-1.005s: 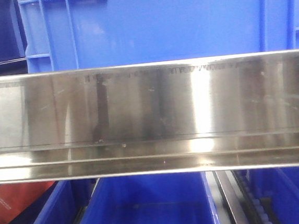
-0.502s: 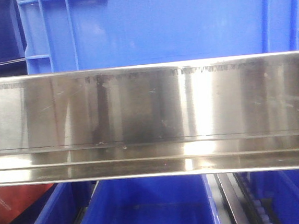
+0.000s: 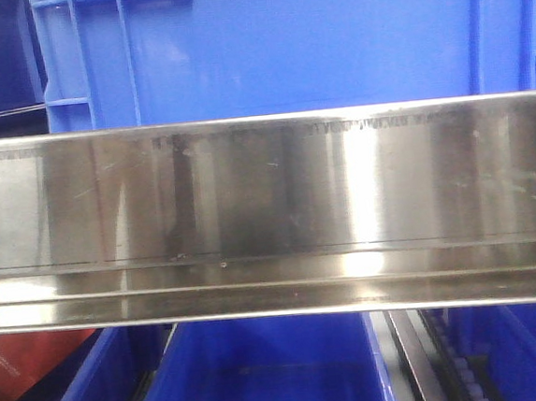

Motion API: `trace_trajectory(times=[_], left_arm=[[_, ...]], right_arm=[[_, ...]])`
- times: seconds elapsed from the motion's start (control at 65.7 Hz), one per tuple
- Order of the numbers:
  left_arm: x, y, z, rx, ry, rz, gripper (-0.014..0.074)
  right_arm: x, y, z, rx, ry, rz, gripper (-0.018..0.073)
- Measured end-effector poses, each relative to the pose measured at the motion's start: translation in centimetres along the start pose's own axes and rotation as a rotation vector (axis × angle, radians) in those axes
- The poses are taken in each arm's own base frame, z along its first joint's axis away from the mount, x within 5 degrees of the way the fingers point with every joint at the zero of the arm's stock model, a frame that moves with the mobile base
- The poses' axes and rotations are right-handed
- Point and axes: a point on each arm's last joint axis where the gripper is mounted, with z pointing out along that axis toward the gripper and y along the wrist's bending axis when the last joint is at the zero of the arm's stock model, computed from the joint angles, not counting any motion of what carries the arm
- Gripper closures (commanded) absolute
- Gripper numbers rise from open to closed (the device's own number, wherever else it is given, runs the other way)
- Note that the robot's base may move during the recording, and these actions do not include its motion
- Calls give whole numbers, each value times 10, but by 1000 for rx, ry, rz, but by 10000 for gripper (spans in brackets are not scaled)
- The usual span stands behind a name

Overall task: Place valve from conveyor to right shelf box
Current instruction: 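Position both held valves above the blue bins on the shelf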

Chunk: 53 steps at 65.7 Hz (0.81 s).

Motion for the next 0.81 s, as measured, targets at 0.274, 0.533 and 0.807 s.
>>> trace_trajectory(times=[0.274, 0.533, 0.807], left_arm=[[-2, 0, 0, -2, -20, 0, 708], [-8, -1, 2, 7, -83, 2, 708], [-62, -28, 33, 213, -122, 27, 708]], right_arm=[[-2, 0, 0, 2, -21, 2, 711], [-5, 0, 0, 2, -42, 6, 711], [-56, 6, 8, -59, -114, -15, 711]])
